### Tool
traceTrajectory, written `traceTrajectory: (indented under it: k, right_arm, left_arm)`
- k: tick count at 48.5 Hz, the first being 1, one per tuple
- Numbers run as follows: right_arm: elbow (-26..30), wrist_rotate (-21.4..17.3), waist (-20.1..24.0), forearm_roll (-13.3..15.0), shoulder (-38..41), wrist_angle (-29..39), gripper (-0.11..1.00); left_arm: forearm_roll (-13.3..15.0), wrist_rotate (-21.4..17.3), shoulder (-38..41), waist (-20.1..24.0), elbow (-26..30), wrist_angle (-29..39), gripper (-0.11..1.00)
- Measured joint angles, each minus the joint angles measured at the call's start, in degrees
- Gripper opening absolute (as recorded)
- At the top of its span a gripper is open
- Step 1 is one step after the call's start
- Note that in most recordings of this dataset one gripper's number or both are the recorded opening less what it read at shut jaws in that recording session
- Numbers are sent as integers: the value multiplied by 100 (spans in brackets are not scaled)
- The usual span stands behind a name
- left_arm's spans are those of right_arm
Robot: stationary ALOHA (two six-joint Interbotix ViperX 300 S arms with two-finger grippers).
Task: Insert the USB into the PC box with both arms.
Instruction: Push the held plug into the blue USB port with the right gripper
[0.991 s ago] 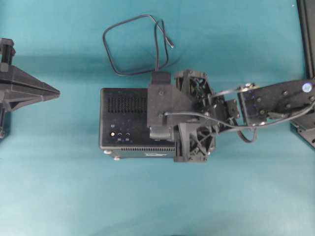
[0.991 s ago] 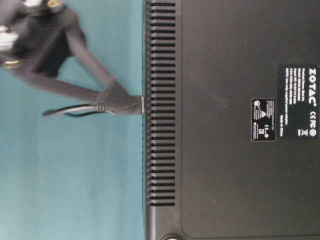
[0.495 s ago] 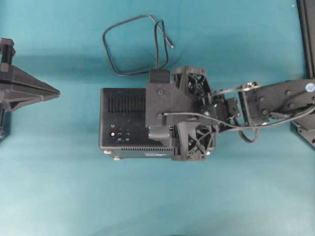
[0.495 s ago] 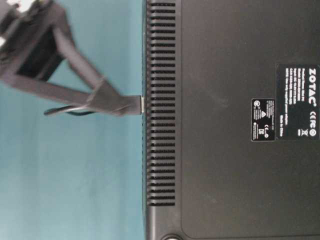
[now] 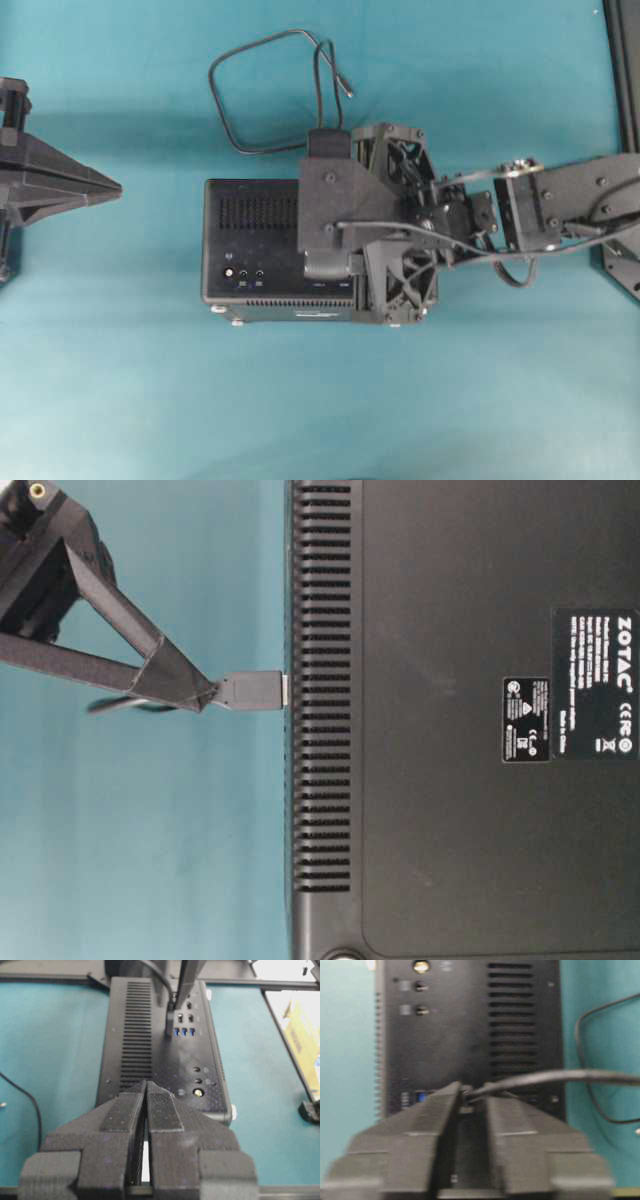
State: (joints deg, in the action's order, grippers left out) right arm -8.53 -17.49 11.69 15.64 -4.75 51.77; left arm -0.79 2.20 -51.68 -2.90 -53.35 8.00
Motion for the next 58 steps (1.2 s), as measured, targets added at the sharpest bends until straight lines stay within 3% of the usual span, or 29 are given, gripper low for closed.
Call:
traceTrajectory:
  k: [21, 48, 58]
  right_arm:
    - [-158, -9, -9, -105, -79, -114, 7]
    - [-352, -18, -105, -44, -141, -360, 7]
    - [-369, -246, -18, -132, -149, -378, 7]
  left_arm:
    - [0, 0, 0, 0, 0, 0, 0]
    - [0, 9, -9, 0, 0, 0, 0]
    - [0, 9, -9, 0, 0, 0, 0]
